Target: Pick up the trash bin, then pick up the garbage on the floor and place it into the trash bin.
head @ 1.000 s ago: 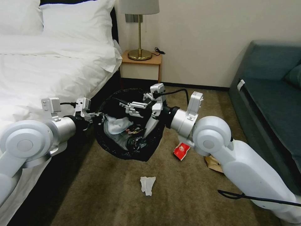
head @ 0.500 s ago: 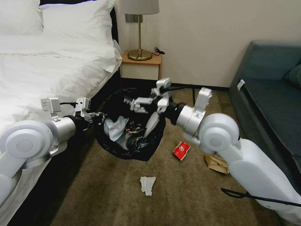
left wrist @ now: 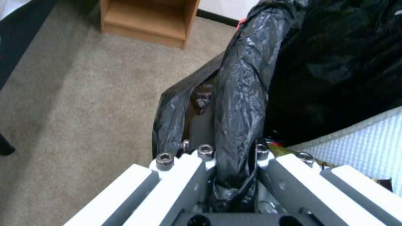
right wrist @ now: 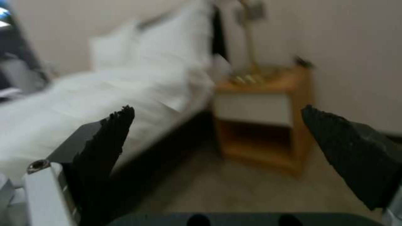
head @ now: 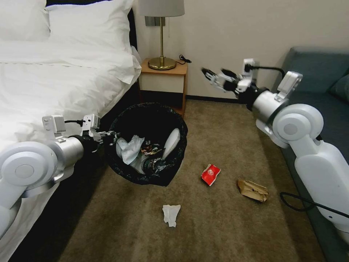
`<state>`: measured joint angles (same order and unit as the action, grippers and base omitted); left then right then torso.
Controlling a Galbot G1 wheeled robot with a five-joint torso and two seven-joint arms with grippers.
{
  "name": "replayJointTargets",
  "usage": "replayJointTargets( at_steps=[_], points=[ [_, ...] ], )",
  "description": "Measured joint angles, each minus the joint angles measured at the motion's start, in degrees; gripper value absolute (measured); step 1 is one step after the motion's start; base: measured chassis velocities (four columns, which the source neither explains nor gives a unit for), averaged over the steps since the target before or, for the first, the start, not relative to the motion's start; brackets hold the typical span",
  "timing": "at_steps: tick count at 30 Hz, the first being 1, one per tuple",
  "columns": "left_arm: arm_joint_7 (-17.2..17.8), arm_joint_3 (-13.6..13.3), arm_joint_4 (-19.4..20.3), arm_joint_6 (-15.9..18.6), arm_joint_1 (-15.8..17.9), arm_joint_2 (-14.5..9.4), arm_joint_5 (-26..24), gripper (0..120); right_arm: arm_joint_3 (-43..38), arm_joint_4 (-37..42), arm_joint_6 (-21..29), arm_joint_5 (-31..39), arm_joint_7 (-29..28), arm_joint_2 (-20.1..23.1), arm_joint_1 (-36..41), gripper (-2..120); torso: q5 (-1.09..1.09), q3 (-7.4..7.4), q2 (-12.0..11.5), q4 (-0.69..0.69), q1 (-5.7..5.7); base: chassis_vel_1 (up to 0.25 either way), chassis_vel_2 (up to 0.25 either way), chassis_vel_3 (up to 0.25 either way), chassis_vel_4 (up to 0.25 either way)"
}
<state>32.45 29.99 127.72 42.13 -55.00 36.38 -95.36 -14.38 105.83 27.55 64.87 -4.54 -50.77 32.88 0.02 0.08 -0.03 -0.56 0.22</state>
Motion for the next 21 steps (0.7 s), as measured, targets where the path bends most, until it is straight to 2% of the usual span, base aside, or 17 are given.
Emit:
replayJointTargets(
  at_steps=[4,6,7,10,12,16,21],
  points=[
    [0.0,0.1,0.2,0.0,0.0,0.0,0.0,1,0.0,-4.4,-0.4,-3.5,1.7,0.0,2.5,100,-0.03,-0.01,0.0,0.00,0.00,0.000,0.000,0.000,0.000],
    [0.0,0.1,0.4,0.0,-0.1,0.1,0.0,1,0.2,-8.7,-1.3,-6.5,2.8,-0.4,4.4,100,0.01,0.00,0.0,0.00,0.00,0.000,0.000,0.000,0.000],
    [0.0,0.3,0.7,0.0,-0.3,0.0,0.0,1,0.4,-13.5,-2.2,-8.9,4.0,-0.9,6.1,100,-0.03,-0.01,0.0,0.00,0.00,0.000,0.000,0.000,0.000],
    [0.0,0.4,0.9,0.0,-0.4,-0.3,-0.1,1,0.7,-17.9,-3.3,-11.6,5.4,-1.3,7.6,100,-0.01,0.00,0.0,0.00,0.00,0.000,0.000,0.000,0.000],
    [0.0,0.6,1.1,0.0,-0.5,-0.6,-0.2,1,1.0,-24.8,-4.9,-16.2,8.0,-2.2,10.1,100,-0.03,0.00,0.0,-0.01,0.00,0.000,0.000,0.000,0.000],
    [-0.4,0.6,1.2,0.0,-0.5,-0.8,-0.2,1,1.4,-29.3,-5.4,-17.5,8.1,-3.5,11.8,100,0.00,0.00,0.0,0.00,0.00,0.000,0.000,0.000,0.000],
    [-0.6,0.6,1.7,0.0,-0.9,-1.0,-0.3,1,1.4,-38.6,-6.6,-21.1,8.6,-5.7,13.1,100,-0.03,0.00,0.0,0.00,0.00,0.000,0.000,0.000,0.000]
  ],
)
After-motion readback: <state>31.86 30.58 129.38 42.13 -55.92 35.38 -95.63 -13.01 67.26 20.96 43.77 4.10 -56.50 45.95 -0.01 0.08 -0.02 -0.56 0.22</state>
